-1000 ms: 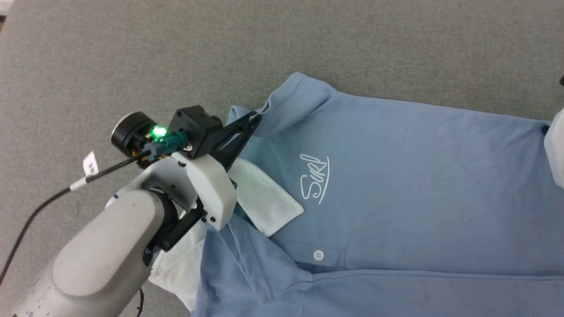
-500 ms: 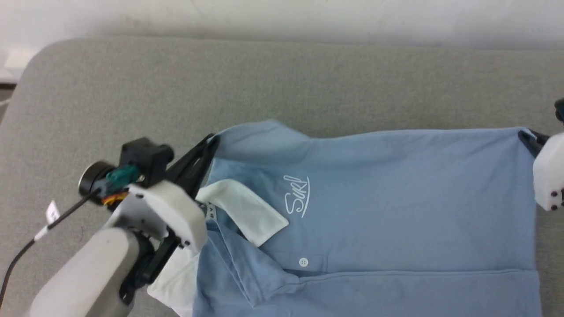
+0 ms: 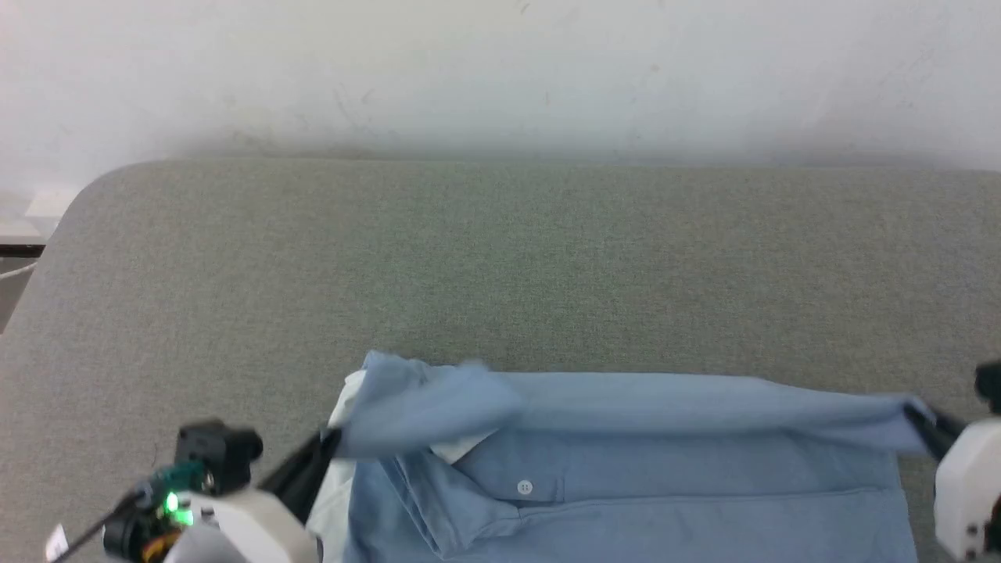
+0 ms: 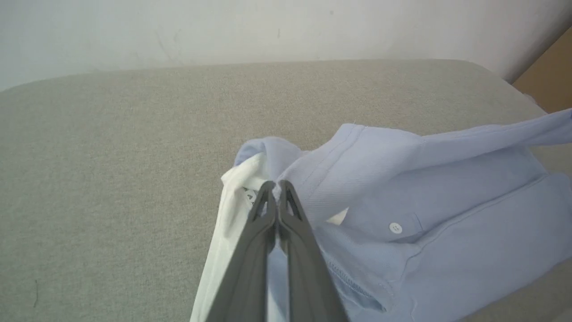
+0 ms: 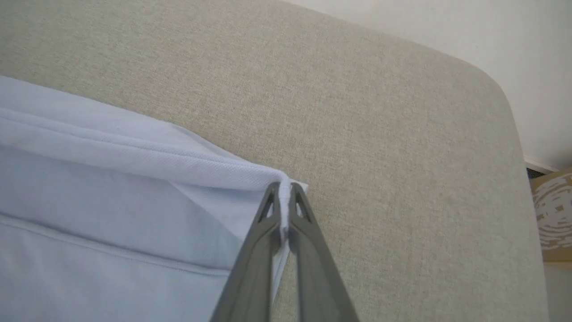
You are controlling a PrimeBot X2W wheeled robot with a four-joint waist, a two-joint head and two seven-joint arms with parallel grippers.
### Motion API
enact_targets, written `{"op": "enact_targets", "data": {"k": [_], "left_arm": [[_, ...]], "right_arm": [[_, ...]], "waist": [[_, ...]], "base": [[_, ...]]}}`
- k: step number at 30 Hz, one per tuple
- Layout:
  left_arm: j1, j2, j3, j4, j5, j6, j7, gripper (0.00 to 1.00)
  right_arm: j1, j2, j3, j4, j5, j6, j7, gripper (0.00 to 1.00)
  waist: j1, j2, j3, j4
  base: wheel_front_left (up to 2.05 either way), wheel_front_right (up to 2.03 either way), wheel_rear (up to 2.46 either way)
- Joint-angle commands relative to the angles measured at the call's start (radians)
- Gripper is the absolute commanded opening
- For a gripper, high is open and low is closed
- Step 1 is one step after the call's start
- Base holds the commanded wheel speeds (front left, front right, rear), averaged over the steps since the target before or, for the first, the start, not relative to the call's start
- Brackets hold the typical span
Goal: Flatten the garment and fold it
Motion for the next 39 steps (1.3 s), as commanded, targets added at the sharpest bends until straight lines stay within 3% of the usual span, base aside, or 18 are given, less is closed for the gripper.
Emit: {"op": "enact_targets", "data": {"k": [1,7,19,20,21,22,23,32,39], "left_arm": [[0.029,0.012,-0.004,0.000,-0.011,0.008,0.009,0.00],[0.108,0.032,-0.067,0.057,-0.035,-0.023,0.058,0.00],[0.024,-0.064,-0.150,0.277,0.009,-0.105,0.037,0.00],[0.016,-0.072,-0.151,0.292,0.011,-0.110,0.030,0.00],[0.010,-0.079,-0.151,0.305,0.012,-0.114,0.021,0.33],[0.005,-0.084,-0.152,0.318,0.015,-0.117,0.013,0.90],[0.003,-0.088,-0.154,0.330,0.016,-0.119,0.007,1.00],[0.012,-0.131,-0.116,0.362,-0.016,-0.129,-0.098,1.00],[0.025,-0.174,-0.035,0.338,-0.035,-0.122,-0.283,1.00]], "right_arm": [[0.034,0.012,-0.009,-0.012,-0.009,-0.001,0.009,0.00],[0.162,0.021,-0.001,-0.042,-0.032,-0.001,0.070,0.00],[0.145,-0.022,0.079,0.044,-0.073,-0.001,0.083,0.00],[0.138,-0.022,0.085,0.049,-0.072,-0.001,0.075,0.36],[0.130,-0.018,0.087,0.055,-0.068,-0.001,0.065,1.00],[0.122,-0.012,0.088,0.061,-0.063,-0.001,0.055,1.00],[0.116,-0.008,0.090,0.066,-0.057,-0.001,0.049,1.00],[0.090,0.033,0.063,0.065,0.019,-0.001,-0.021,1.00],[0.102,0.099,-0.035,0.011,0.027,-0.001,-0.046,1.00]], "waist": [[0.0003,0.0000,-0.003,-0.001],[0.0003,0.0000,0.011,0.001],[0.0003,0.0000,0.048,0.003],[0.0003,0.0000,0.048,0.003],[0.0003,0.0000,0.048,0.003],[0.0003,0.0000,0.046,0.003],[0.0003,0.0000,0.041,0.001],[0.0003,0.0000,-0.073,-0.004],[0.0003,0.0000,-0.112,-0.006]], "base": [[0.00,0.00,0.00],[0.00,0.00,0.00],[0.00,0.00,0.00],[0.00,0.00,0.00],[0.00,0.00,0.00],[0.00,0.00,0.00],[0.00,0.00,0.00],[0.00,0.00,0.00],[0.00,0.00,0.00]]}}
